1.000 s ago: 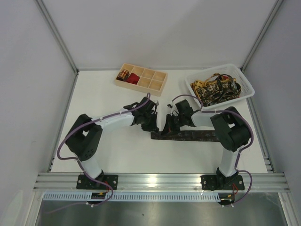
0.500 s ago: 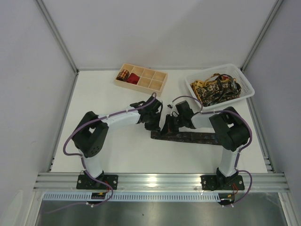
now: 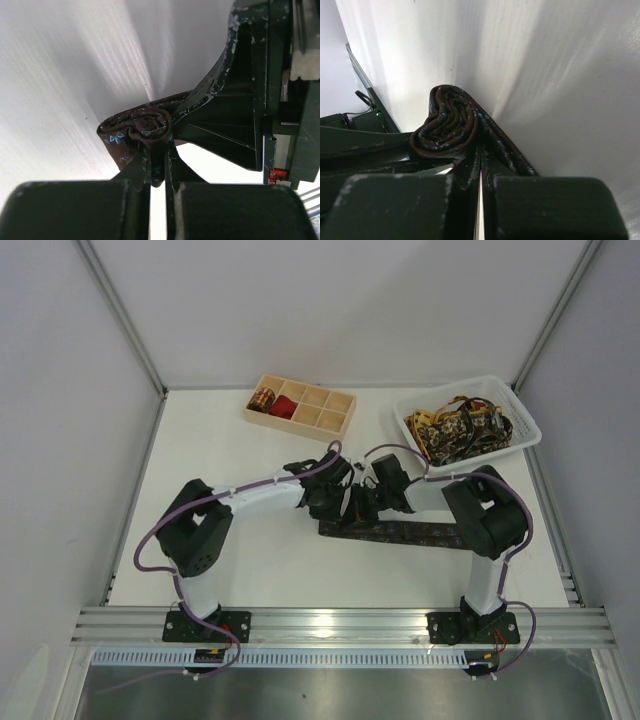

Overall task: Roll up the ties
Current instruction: Roll the tie

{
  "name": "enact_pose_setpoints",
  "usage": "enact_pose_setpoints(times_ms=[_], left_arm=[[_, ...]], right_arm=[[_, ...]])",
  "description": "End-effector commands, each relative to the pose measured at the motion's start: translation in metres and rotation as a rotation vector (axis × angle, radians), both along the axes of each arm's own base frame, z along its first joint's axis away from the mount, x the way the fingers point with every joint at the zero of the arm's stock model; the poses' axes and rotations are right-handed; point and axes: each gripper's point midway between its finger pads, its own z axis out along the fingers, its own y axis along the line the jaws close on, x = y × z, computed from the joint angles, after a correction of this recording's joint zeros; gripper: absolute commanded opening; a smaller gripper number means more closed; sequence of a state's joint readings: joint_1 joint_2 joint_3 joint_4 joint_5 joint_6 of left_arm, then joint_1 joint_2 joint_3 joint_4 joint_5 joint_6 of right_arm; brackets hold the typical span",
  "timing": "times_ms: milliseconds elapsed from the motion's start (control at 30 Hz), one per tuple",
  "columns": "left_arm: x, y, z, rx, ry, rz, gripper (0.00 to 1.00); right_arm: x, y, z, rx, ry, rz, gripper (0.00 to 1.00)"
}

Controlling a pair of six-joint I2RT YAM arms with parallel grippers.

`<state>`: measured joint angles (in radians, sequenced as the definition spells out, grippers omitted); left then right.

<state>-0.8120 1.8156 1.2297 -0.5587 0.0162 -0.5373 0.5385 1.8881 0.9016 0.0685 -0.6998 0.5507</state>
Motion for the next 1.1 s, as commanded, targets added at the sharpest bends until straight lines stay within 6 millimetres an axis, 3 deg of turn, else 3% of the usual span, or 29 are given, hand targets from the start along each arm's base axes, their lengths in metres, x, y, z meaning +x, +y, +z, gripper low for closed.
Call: enact_pose_setpoints(times_ms=[0,167,333,633,733,833,1067], left_arm=[[-0.025,0.010,-0.017,0.098,0.060,-0.054,0.00],[-0.023,0.007,-0.009,0.135,0.016,-0.075,0.00],[-0.025,0.002,-0.023,0.167,0.038,-0.099,0.00],[-0.030,-0.004,-0.030,0.119,0.050,-0.113,0.01],[-0.032,-0.009,-0.031,0.094,0.061,-0.126,0.05],[-0.034,-0.011,-0.031,0.076,0.063,-0.136,0.18],[-0.037,-0.015,-0.035,0.041,0.064,-0.148,0.38]], right_arm=[[-0.003,0.003,-0.013,-0.036,0.011,0.010,0.00],[-0.004,0.013,-0.006,0.029,0.045,0.018,0.00],[-0.007,0.020,0.001,0.080,0.061,0.034,0.00],[0.005,-0.014,0.020,-0.031,-0.013,-0.023,0.00],[0.007,-0.019,0.023,-0.029,-0.012,-0.033,0.00],[0.011,-0.020,0.027,-0.017,-0.022,-0.039,0.00],[0.014,-0.015,0.025,0.015,-0.005,-0.037,0.00]])
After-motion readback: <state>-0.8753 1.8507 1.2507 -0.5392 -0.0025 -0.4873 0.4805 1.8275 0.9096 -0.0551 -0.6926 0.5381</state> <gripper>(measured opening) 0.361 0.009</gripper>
